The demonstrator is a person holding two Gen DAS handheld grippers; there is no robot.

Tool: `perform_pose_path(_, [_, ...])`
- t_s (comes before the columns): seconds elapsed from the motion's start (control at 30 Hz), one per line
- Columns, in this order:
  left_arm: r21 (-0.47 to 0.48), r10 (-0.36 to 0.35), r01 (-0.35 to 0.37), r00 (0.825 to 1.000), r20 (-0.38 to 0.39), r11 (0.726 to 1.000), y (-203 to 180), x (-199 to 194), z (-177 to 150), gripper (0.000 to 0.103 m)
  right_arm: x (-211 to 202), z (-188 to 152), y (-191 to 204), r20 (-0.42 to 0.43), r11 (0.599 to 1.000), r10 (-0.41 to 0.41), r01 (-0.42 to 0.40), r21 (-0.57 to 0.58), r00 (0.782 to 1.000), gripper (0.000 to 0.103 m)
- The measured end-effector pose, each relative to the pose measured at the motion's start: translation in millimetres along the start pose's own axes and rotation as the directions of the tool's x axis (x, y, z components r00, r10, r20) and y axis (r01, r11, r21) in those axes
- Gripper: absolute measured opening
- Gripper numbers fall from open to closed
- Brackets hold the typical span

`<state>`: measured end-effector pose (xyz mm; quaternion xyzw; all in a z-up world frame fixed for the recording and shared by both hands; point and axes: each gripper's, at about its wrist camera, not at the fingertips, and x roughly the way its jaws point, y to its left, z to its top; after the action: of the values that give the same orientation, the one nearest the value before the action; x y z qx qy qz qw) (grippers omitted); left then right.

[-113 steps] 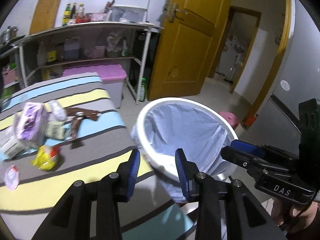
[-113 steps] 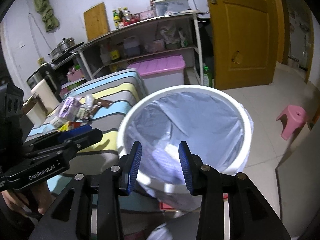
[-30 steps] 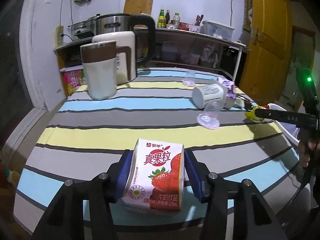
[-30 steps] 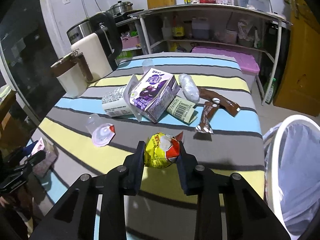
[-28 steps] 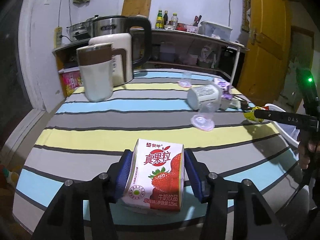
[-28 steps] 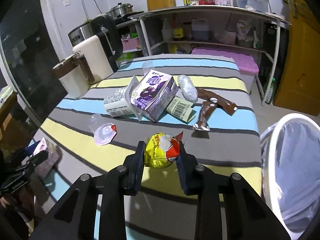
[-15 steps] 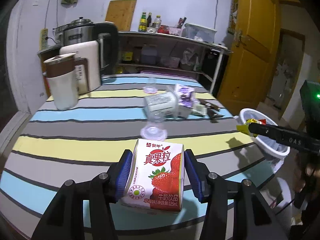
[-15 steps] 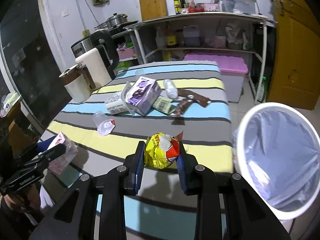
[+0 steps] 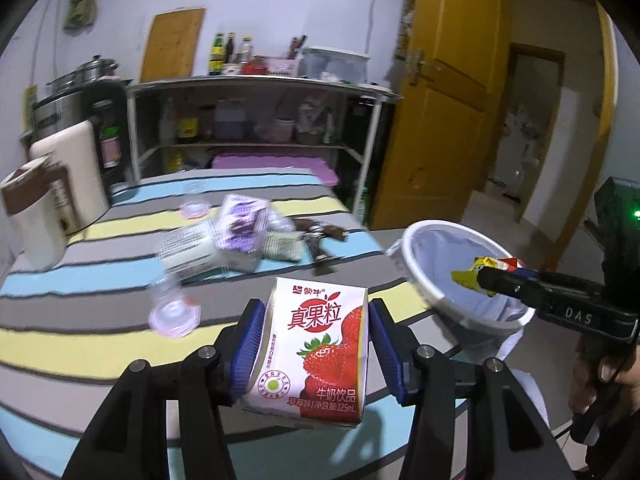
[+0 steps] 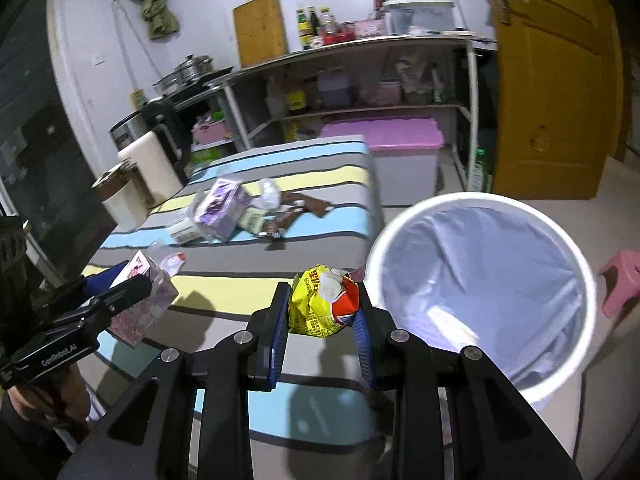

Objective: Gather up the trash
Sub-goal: 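Carry the carton and wrapper over the bin and open both tools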

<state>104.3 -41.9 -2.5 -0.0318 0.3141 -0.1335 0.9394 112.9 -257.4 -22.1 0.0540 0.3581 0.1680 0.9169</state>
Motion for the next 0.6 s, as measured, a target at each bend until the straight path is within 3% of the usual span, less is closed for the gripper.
perform_pose_path(0.33, [0.098, -0.119, 0.12, 0.993, -0.017, 0.988, -62.2, 40.1, 22.9, 0.053, -17.2, -8.6, -55.4, 0.01, 0.992, -0.091, 0.09, 0.092, 0.996, 0.031])
perform_pose_path(0.6, [0.164, -0.206, 0.213, 0.977, -0.06, 0.963, -108.7, 75.6, 31.5, 0.053, -18.5, -15.1, -86.3, -0.015, 0.981, -0.133, 0.134, 0.137, 0.991, 0.031])
